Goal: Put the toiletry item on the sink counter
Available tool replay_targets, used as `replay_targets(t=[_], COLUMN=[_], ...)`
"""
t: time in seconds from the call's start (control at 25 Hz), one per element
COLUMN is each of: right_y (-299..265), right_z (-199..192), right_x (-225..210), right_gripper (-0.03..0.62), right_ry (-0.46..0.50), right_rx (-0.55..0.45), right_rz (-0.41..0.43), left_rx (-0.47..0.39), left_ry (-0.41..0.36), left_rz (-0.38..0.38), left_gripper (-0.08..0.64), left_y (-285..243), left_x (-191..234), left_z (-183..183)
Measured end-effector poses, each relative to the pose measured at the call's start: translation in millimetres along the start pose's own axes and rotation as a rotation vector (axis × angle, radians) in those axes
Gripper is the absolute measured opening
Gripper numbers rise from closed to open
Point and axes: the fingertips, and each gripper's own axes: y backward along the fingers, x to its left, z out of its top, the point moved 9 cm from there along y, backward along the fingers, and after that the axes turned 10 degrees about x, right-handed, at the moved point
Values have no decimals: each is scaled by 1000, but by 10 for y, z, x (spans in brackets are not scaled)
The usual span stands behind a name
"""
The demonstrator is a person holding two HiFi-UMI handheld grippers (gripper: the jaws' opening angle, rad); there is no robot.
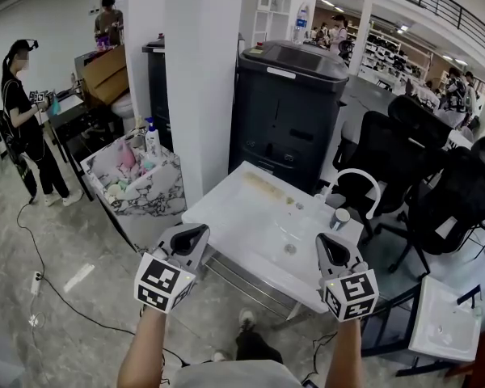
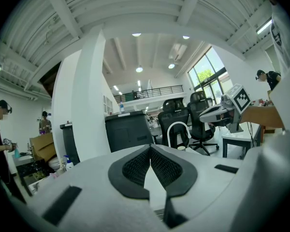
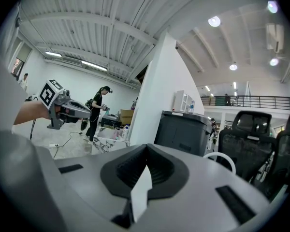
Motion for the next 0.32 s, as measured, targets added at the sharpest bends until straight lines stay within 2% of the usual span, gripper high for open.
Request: replay_targets(t=[0.32], right_y=[-48], right_z=[-16], right_x=[42], right_gripper=[-3], right_ry=[-6], right_rx=[-2], right_rz=[6], left_rx=[-4], left_ry=[6], left_rz=[-8], left_gripper=[11], left_y=[7], left_x=[48], left_z=[-49])
